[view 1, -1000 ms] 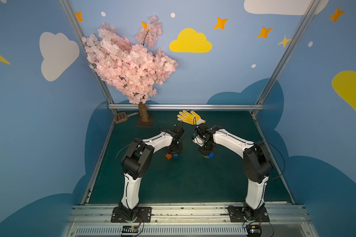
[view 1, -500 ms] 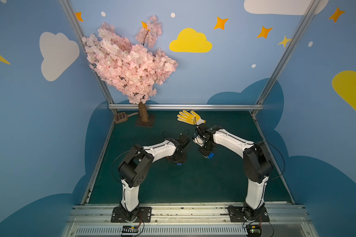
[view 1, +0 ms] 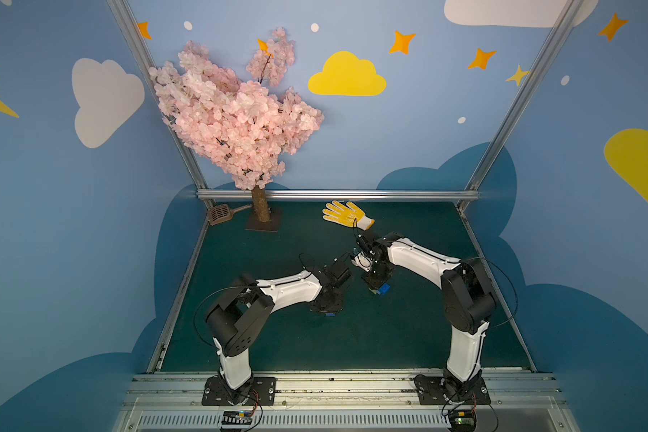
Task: Assemble the letter y with lego
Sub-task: Move the lego brick at the center of the board, then place the lego brick at the center of the board.
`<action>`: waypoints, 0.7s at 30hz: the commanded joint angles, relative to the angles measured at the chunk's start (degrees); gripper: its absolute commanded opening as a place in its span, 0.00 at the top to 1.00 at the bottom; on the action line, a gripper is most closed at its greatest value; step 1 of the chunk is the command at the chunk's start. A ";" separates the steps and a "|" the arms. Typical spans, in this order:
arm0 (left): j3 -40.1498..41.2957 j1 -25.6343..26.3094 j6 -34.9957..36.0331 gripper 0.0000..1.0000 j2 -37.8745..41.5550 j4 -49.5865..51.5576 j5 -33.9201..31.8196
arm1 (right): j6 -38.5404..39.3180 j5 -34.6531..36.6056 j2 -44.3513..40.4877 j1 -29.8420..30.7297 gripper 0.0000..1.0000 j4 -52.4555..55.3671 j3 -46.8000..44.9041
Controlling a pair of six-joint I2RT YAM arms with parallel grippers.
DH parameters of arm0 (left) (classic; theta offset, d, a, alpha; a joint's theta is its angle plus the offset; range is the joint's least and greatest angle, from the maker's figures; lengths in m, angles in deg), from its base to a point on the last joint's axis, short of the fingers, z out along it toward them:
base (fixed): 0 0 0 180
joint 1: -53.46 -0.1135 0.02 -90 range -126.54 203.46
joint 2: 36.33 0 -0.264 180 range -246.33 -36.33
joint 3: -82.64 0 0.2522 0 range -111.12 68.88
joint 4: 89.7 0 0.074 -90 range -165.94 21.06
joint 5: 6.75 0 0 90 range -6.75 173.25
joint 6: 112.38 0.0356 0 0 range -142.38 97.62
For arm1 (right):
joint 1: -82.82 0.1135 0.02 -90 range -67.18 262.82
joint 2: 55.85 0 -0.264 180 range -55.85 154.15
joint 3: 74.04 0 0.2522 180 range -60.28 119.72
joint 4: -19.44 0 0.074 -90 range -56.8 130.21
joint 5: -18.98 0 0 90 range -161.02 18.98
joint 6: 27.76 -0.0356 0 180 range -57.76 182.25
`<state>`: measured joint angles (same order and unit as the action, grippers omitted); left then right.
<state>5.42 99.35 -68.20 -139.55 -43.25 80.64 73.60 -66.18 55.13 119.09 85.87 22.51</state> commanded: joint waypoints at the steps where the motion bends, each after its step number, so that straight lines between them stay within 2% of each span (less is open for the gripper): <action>1: 0.27 0.33 -1.11 0.60 -0.89 1.15 0.22 | -0.17 -0.66 -0.59 0.57 1.00 0.10 -0.10; 7: -0.39 0.48 -0.74 0.34 0.07 2.77 -0.59 | 0.53 -2.12 -0.58 1.42 1.00 -1.10 -0.56; 13: -2.96 -0.27 0.22 0.20 6.13 9.85 -5.46 | 3.13 -4.84 -0.20 3.49 1.00 -2.95 -1.68; 21: -1.09 -9.42 4.26 0.18 15.32 12.39 -4.38 | 5.05 -3.94 0.81 5.71 1.00 -4.09 -2.99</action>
<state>3.95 92.40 -66.26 -125.56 -34.25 76.99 77.56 -70.07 55.24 124.14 82.24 20.25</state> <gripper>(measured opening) 0.824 0.348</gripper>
